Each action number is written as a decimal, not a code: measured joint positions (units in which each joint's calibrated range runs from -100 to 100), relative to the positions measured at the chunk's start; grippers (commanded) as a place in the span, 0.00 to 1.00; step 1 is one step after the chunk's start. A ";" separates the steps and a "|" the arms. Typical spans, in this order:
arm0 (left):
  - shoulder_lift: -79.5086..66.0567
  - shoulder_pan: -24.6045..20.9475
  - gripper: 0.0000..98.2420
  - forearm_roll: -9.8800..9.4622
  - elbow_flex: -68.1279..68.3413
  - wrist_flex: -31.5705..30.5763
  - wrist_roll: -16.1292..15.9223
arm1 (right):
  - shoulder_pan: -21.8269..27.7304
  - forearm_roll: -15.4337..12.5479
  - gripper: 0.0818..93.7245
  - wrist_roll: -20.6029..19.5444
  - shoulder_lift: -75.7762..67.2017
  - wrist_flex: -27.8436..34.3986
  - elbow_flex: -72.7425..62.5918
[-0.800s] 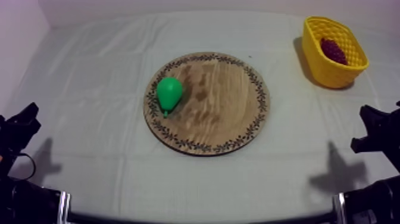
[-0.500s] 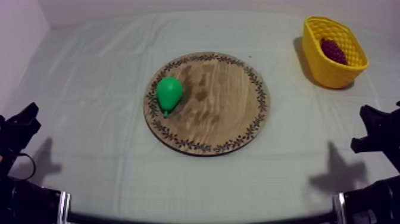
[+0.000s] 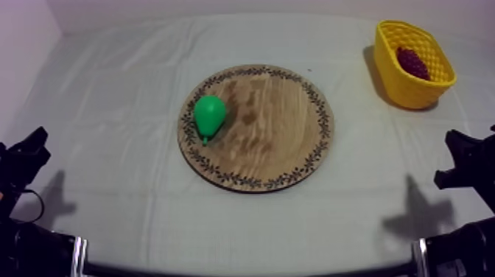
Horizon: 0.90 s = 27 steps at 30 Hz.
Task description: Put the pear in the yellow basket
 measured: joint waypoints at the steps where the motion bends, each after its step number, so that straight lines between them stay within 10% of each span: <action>1: 0.00 0.00 0.00 0.00 0.00 0.00 0.00 | 0.00 0.00 0.00 0.00 0.00 0.00 0.00; 27: 0.00 0.00 0.00 0.00 0.00 0.00 0.00 | -0.10 0.00 0.00 -0.29 0.00 0.18 0.00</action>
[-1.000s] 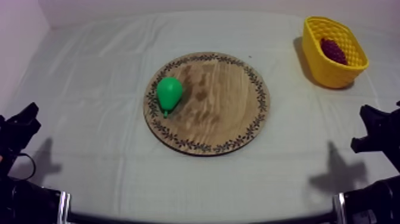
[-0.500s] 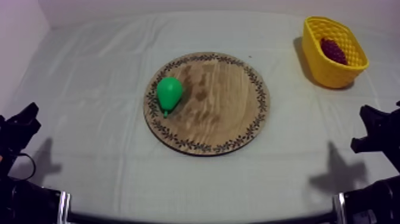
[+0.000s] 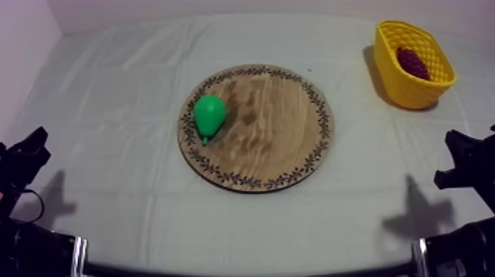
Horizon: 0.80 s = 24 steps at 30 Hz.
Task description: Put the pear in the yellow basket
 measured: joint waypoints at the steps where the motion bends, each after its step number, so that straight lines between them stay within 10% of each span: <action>1: 0.00 0.00 0.00 0.00 0.00 0.00 0.00 | -0.04 0.00 0.00 -0.16 0.00 0.00 0.00; 12: 0.00 0.00 0.00 0.00 0.00 0.00 0.00 | -1.56 -0.97 0.00 2.85 4.78 -4.12 -5.43; 24: 0.00 0.00 0.00 0.00 0.00 0.00 0.00 | -11.58 2.17 0.00 -1.69 32.18 5.80 -36.09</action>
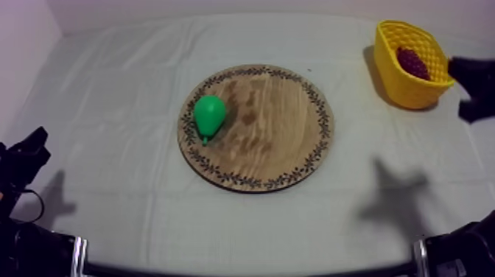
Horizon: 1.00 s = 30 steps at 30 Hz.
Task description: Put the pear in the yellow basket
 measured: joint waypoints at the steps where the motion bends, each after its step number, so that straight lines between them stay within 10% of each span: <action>1: 0.00 0.00 0.00 0.00 0.00 0.00 0.00 | -1.14 0.40 0.00 -0.53 2.97 1.39 -3.30; 18: 0.00 0.00 0.00 0.00 0.00 0.00 0.00 | -21.55 11.94 0.00 -13.36 43.63 27.55 -49.28; 30: 0.00 0.00 0.00 0.00 0.00 0.00 0.00 | -28.96 13.87 0.00 -21.76 66.38 49.66 -75.34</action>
